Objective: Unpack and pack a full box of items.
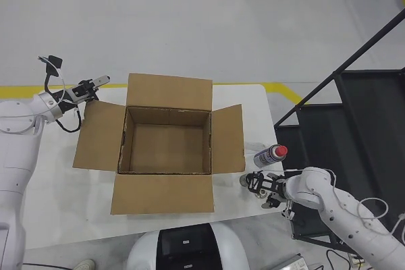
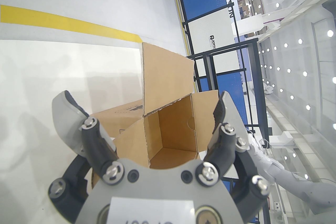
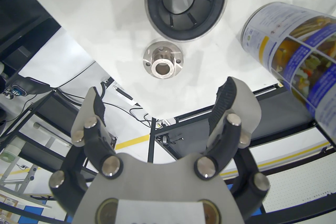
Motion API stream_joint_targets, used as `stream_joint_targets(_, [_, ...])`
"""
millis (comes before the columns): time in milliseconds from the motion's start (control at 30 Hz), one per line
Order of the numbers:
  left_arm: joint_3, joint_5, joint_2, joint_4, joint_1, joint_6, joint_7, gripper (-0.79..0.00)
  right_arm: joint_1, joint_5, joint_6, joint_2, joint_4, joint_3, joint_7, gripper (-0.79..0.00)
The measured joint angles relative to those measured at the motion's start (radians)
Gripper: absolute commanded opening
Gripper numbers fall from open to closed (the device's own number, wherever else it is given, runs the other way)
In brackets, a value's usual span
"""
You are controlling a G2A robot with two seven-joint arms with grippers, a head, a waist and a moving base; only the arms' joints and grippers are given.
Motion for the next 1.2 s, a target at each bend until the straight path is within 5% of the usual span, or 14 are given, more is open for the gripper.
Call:
stream_joint_targets(333, [0.000, 0.000, 0.000, 0.000, 0.000, 0.000, 0.000, 0.000, -0.114, 0.047, -0.068, 0.030, -0.135, 0.135, 0.008, 0.000])
stream_joint_targets(1200, [0.000, 0.000, 0.000, 0.000, 0.000, 0.000, 0.000, 0.000, -0.116, 0.046, -0.068, 0.031, -0.139, 0.136, 0.008, 0.000])
